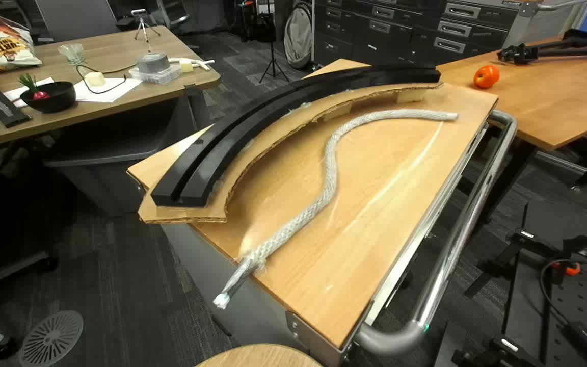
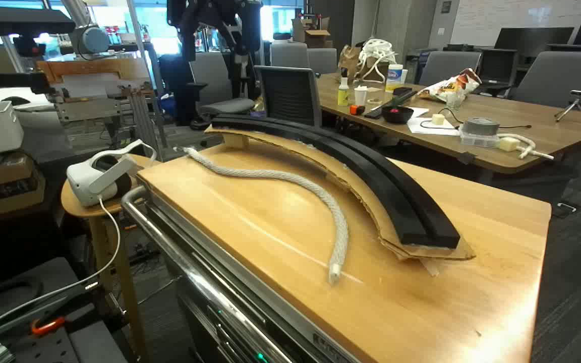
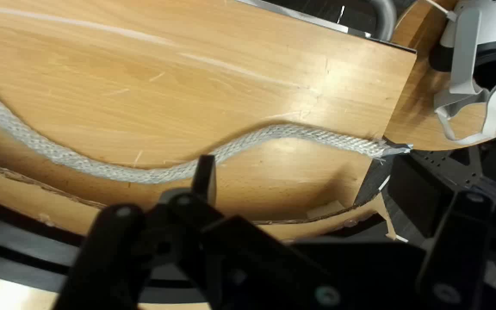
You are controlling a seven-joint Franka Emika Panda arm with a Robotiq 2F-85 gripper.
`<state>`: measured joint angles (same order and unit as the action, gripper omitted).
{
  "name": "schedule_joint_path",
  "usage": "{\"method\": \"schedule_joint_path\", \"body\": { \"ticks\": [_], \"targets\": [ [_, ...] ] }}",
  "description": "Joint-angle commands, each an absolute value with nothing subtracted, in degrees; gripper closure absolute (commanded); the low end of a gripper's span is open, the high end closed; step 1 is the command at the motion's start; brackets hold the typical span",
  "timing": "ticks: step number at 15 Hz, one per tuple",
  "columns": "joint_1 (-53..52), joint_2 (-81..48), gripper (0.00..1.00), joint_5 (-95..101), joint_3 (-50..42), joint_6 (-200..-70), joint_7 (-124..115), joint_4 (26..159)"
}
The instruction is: Put the rope along the center of the black object
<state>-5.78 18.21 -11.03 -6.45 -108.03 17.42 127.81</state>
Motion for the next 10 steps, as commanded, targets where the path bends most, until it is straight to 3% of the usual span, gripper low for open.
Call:
{"method": "schedule_joint_path", "body": {
  "ticks": [1, 10],
  "targets": [
    [-4.5, 18.1, 0.0, -11.4, -5.3, -107.9, 17.7, 127.5],
    [-5.3, 17.9, 0.0, -8.2, -4.5, -107.9, 23.7, 126.3]
  ]
}}
